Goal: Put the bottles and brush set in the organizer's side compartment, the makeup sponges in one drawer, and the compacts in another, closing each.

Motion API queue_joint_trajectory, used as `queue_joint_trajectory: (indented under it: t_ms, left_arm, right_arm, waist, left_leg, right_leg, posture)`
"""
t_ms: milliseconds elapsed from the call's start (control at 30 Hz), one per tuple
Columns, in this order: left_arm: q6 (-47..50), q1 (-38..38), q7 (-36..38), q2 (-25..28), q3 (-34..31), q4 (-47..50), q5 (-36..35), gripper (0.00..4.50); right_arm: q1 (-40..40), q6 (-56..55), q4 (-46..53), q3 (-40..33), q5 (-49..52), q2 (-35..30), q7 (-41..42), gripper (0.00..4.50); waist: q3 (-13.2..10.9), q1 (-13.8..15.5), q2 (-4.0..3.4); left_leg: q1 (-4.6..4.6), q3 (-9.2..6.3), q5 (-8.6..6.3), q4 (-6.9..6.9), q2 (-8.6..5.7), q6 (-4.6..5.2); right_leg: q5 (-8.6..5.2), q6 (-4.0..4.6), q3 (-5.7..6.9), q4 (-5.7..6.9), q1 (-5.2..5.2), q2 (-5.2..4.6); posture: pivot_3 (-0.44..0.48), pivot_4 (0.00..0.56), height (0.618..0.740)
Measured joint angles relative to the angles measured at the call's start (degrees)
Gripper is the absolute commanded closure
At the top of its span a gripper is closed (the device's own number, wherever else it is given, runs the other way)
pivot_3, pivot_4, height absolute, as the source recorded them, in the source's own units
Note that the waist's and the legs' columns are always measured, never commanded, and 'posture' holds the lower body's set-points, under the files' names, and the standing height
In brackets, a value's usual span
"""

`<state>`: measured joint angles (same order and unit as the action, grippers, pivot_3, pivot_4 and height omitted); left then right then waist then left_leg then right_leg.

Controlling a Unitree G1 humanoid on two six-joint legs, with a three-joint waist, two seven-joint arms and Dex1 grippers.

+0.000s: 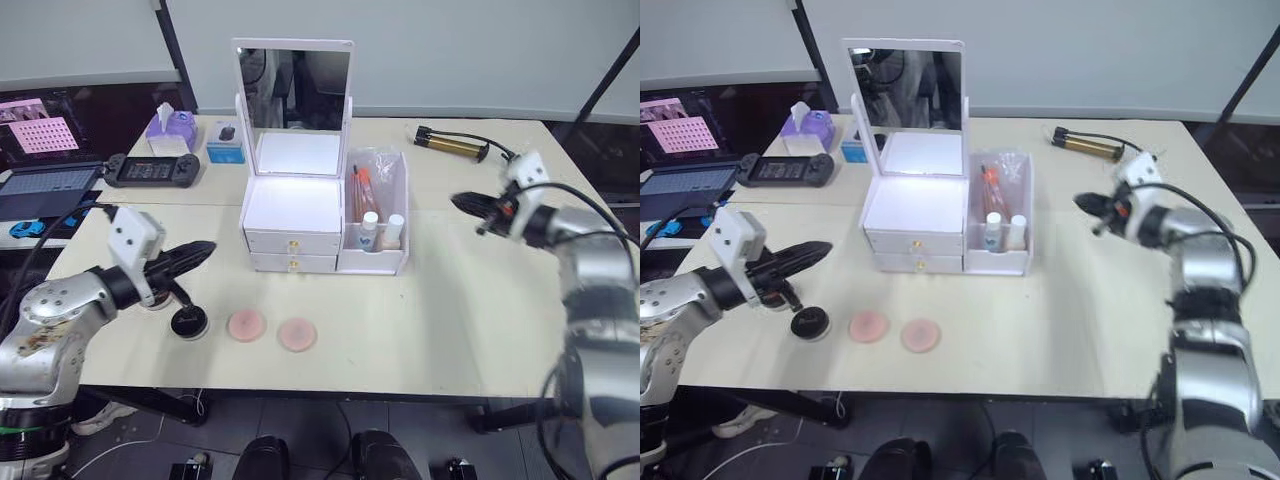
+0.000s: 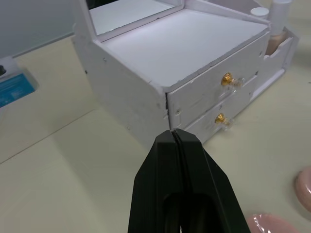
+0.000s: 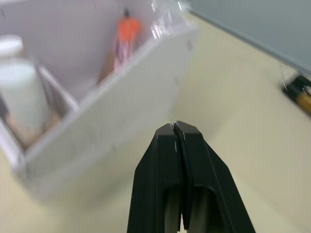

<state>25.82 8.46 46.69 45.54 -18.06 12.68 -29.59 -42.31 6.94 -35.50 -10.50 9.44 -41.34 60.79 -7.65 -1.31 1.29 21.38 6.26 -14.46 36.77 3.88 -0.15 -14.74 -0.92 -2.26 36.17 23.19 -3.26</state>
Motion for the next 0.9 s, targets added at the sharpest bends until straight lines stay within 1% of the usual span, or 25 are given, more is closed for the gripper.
queue_joint_trajectory:
  t_ms: [67,100,167,233,267,300,367,400,433,467,567,700,800,900]
  left_arm:
    - [-1.01,-1.45,1.06,-0.02,-2.12,-2.85,-0.03,3.64]
    - [-2.07,-2.46,1.91,-0.03,-3.5,-5.09,-0.05,3.29]
    - [-3.73,-4.06,3.35,-0.04,-5.61,-9.6,0.02,2.71]
    - [-5.42,-5.43,4.41,0.06,-6.76,-13.23,0.49,2.06]
    - [-6.24,-6.1,4.95,0.33,-6.89,-14.5,0.92,1.81]
    - [-6.88,-6.59,5.6,0.62,-6.97,-15.9,1.29,1.44]
    - [-7.4,-6.83,6.15,1.03,-7.83,-17.94,1.41,0.87]
    - [-8.03,-6.81,6.39,1.52,-8.39,-18.94,1.39,0.53]
    - [-8.4,-6.79,6.6,1.99,-9.27,-19.82,1.36,0.2]
    - [-8.53,-6.83,6.78,2.66,-10.31,-20.67,1.36,0.02]
    - [-9.33,-7.0,7.06,4.46,-13.23,-22.54,1.32,0.02]
    - [-9.71,-7.46,7.48,4.86,-15.84,-22.71,1.21,0.02]
    - [-10.34,-7.54,7.62,4.84,-15.89,-23.21,1.26,0.02]
    - [-10.3,-6.75,7.26,4.73,-15.8,-23.08,1.1,0.02]
  right_arm:
    - [4.73,2.92,4.86,-1.65,2.44,-0.8,0.51,3.22]
    - [7.7,3.85,7.59,-2.38,3.56,-1.18,0.53,2.83]
    - [11.25,5.48,10.07,-4.06,5.82,-1.19,0.3,2.18]
    - [13.01,7.51,10.81,-6.4,8.99,-1.19,0.39,1.5]
    - [13.53,8.0,10.84,-7.6,10.36,-1.24,0.52,1.22]
    - [14.2,8.12,10.59,-8.61,11.47,-1.79,0.85,0.84]
    - [14.53,7.8,8.89,-9.76,12.22,-2.87,1.34,0.21]
    - [14.71,7.08,7.52,-10.38,12.23,-3.53,1.61,0.0]
    - [15.18,6.38,6.08,-10.83,12.23,-4.39,1.76,0.0]
    - [15.56,5.45,4.43,-11.39,12.22,-4.92,1.89,0.0]
    - [16.26,2.94,0.26,-12.59,12.14,-5.29,1.45,0.0]
    - [16.76,2.04,-2.5,-13.86,12.79,-4.86,0.1,0.0]
    - [16.62,1.77,-2.43,-14.86,13.66,-4.7,-1.18,0.0]
    - [16.51,2.21,0.38,-14.38,13.79,-4.56,-2.06,0.0]
  waist:
    - [0.0,-0.42,0.0]
    - [0.0,-0.64,0.0]
    - [0.0,-0.93,0.0]
    - [0.0,-0.89,0.01]
    - [-0.01,-0.85,0.02]
    - [-0.01,-0.75,0.02]
    - [-0.02,-0.4,0.04]
    - [-0.02,-0.2,0.07]
    - [-0.02,0.02,0.08]
    - [-0.02,0.16,0.09]
    - [-0.02,0.24,0.09]
    - [-0.02,0.24,0.08]
    - [-0.02,0.24,0.09]
    - [-0.02,0.26,0.09]
  left_leg:
    - [-0.1,0.05,-0.01,-0.05,0.04,0.01]
    - [-0.13,0.06,-0.01,-0.08,0.05,0.02]
    - [-0.14,0.08,-0.01,-0.09,0.04,0.02]
    - [-0.14,0.09,-0.02,-0.09,0.02,0.03]
    - [-0.14,0.09,-0.03,-0.09,0.03,0.03]
    - [-0.14,0.1,-0.03,-0.09,0.01,0.04]
    - [-0.14,0.1,-0.04,-0.08,-0.01,0.05]
    - [-0.14,0.1,-0.04,-0.08,-0.01,0.06]
    - [-0.14,0.11,-0.05,-0.08,-0.01,0.08]
    - [-0.14,0.13,-0.06,-0.08,-0.01,0.1]
    - [-0.15,0.15,-0.07,-0.08,-0.01,0.11]
    - [-0.16,0.18,-0.07,-0.08,0.0,0.11]
    - [-0.16,0.18,-0.07,-0.08,0.0,0.1]
    - [-0.16,0.18,-0.08,-0.08,0.0,0.1]
  right_leg:
    - [0.0,0.0,-0.07,0.01,-0.03,0.06]
    - [-0.01,0.01,-0.08,0.01,-0.03,0.07]
    - [-0.02,0.02,-0.08,0.01,-0.01,0.07]
    - [-0.02,0.01,-0.08,-0.01,-0.02,0.06]
    - [-0.02,0.01,-0.07,-0.01,-0.03,0.06]
    - [-0.02,0.01,-0.07,-0.02,-0.04,0.05]
    - [-0.02,0.01,-0.06,-0.03,-0.04,0.02]
    - [-0.02,0.01,-0.05,-0.04,-0.05,0.02]
    - [-0.02,0.01,-0.05,-0.06,-0.05,0.01]
    - [-0.02,0.01,-0.06,-0.07,-0.05,0.01]
    - [-0.02,0.01,-0.08,-0.07,-0.04,0.01]
    - [-0.02,0.01,-0.1,-0.05,-0.04,0.0]
    - [-0.02,0.01,-0.1,-0.05,-0.04,0.0]
    - [-0.02,0.0,-0.1,-0.04,-0.04,0.0]
  posture:
    - [0.0,0.15,0.732]
    - [0.0,0.15,0.732]
    - [0.0,0.15,0.732]
    - [0.0,0.15,0.732]
    - [0.0,0.15,0.732]
    - [0.0,0.15,0.732]
    - [0.0,0.15,0.732]
    - [0.0,0.15,0.732]
    - [0.0,0.15,0.732]
    - [0.0,0.15,0.732]
    - [0.0,0.15,0.732]
    - [0.0,0.15,0.732]
    - [0.0,0.15,0.732]
    - [0.0,0.15,0.732]
